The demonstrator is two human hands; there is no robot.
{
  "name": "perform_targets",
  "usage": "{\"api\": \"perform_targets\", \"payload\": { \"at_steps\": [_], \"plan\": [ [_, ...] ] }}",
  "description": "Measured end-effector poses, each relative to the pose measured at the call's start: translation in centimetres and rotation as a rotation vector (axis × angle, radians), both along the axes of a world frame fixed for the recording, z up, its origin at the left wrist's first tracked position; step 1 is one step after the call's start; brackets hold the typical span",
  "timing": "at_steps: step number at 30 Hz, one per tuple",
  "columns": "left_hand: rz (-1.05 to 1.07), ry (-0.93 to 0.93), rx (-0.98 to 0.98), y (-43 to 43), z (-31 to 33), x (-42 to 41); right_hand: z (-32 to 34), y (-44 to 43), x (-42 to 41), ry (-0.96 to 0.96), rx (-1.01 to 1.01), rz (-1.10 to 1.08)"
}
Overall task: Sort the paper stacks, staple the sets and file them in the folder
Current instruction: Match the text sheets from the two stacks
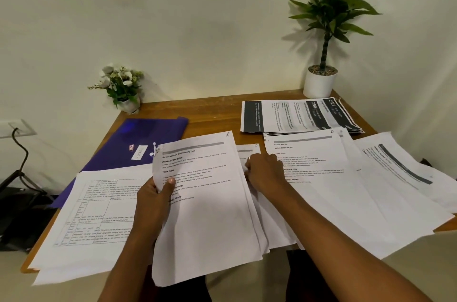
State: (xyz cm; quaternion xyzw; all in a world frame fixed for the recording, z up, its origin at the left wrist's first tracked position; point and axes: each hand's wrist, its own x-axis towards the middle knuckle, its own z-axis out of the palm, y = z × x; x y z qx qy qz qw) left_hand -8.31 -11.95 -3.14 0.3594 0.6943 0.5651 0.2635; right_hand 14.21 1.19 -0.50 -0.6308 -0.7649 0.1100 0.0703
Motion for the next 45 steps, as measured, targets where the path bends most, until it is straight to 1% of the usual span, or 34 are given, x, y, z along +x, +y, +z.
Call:
{"api": "perform_targets", "payload": {
  "at_steps": [4,6,9,13,14,18,20,24,27,28,29,31,32,33,35,38,45],
  "plan": [
    [-0.001,-0.032,0.004,0.0,0.0,-0.1,-0.4,-0.7,-0.1,0.059,0.162,0.034],
    [-0.001,-0.039,0.011,0.0,0.0,0.0,-0.5,-0.7,0.0,0.093,0.18,0.017],
    [0.0,-0.044,0.008,0.0,-0.1,0.0,-0.2,-0.7,0.2,0.126,0.1,0.003],
    [0.01,-0.039,0.006,-0.1,-0.2,-0.1,0.5,-0.7,-0.3,0.036,0.018,-0.008],
    [0.013,-0.036,0.006,-0.1,-0.3,-0.1,0.7,-0.5,-0.5,0.039,-0.006,-0.029],
    [0.02,-0.033,0.0,0.0,-0.4,-0.3,1.2,0.4,-1.2,0.129,-0.112,-0.107],
    [0.024,-0.03,-0.008,0.0,-0.5,-0.4,1.2,0.7,-1.0,0.163,-0.139,-0.112],
    [0.025,-0.026,-0.002,0.0,-0.5,-0.4,1.5,1.2,0.0,0.113,-0.163,-0.092],
    [0.03,-0.039,0.011,-0.2,-0.3,-0.3,2.3,1.8,1.2,0.147,-0.179,-0.058],
    [0.035,-0.046,0.015,-0.2,-0.2,-0.2,2.6,2.1,1.8,0.221,-0.202,-0.036],
    [0.04,-0.053,0.021,-0.2,-0.2,-0.2,2.9,2.3,2.5,0.372,-0.245,-0.024],
    [0.047,-0.065,0.035,-0.3,0.1,-0.1,3.2,2.5,3.9,0.817,-0.366,-0.039],
    [0.049,-0.067,0.042,-0.3,0.2,-0.1,3.1,2.5,4.4,1.001,-0.4,-0.059],
    [0.049,-0.065,0.045,-0.3,0.2,0.0,2.9,2.6,4.9,1.122,-0.405,-0.085],
    [0.052,-0.063,0.046,-0.4,0.4,0.1,2.2,2.8,5.7,1.203,-0.383,-0.151],
    [0.056,-0.053,0.045,-0.2,0.4,0.2,1.5,2.8,6.3,1.246,-0.391,-0.223],
    [0.041,-0.049,0.034,-0.3,0.2,-0.3,1.1,2.6,5.9,1.341,-0.42,-0.214]
  ]
}}
